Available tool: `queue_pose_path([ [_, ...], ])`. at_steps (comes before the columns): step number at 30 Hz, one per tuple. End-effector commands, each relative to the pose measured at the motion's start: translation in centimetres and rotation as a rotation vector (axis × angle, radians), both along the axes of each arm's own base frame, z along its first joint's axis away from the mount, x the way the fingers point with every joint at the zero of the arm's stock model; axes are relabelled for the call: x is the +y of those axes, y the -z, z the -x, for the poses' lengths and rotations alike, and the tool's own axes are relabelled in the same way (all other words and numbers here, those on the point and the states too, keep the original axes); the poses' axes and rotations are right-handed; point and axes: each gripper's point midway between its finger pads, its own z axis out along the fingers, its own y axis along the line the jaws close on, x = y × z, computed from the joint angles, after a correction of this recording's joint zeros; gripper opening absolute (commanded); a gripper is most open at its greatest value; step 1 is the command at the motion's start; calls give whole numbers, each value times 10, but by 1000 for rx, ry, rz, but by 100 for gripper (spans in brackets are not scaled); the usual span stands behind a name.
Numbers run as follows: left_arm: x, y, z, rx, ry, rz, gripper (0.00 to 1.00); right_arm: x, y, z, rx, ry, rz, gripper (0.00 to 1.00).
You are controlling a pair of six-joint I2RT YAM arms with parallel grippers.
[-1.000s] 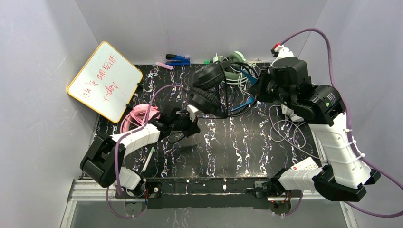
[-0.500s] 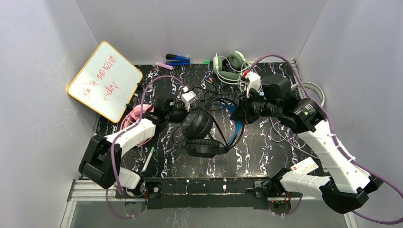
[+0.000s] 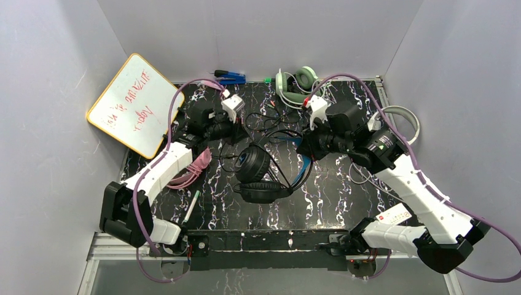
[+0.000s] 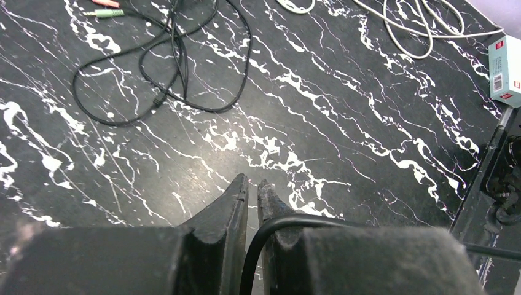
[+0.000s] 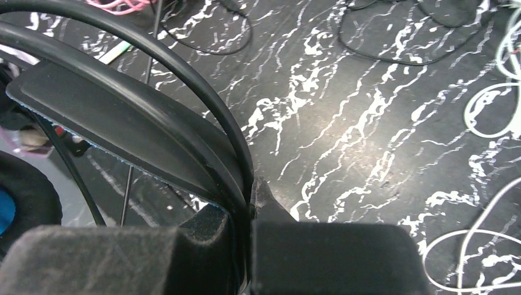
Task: Wrap the headphones
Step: Wrap the headphones cable around the headphones.
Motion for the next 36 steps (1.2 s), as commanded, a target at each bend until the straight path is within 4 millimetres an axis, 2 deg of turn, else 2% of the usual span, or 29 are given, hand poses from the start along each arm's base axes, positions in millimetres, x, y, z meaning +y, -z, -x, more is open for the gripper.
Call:
queue_pose_path([
  [1, 38, -23, -41, -49, -174, -92, 10, -12, 25, 33, 39, -71, 144, 1],
  [5, 37, -35, -43, -10, -187, -97, 9, -13, 57, 19, -4, -12, 317, 1],
  [7, 37, -40, -44, -1, -188, -102, 9, -14, 67, 12, -24, 18, 367, 1],
  [13, 42, -55, -41, -36, -192, -117, 9, -19, 87, -12, -90, 132, 441, 1],
  [16, 40, -60, -38, -35, -175, -110, 9, -33, 98, -25, -133, 217, 544, 1],
  [19, 34, -55, -35, -8, -153, -85, 9, -39, 99, -36, -186, 280, 621, 1],
  [21, 29, -45, -32, 35, -137, -62, 9, -38, 96, -40, -220, 299, 643, 1],
  [24, 26, -34, -33, 88, -154, -41, 8, -25, 95, -41, -266, 261, 641, 1],
  [29, 15, -32, -40, 149, -159, 11, 5, 2, 100, -31, -304, 159, 630, 1],
  [36, 14, -48, -39, 134, -156, 24, 4, 0, 123, -27, -262, 157, 683, 1],
])
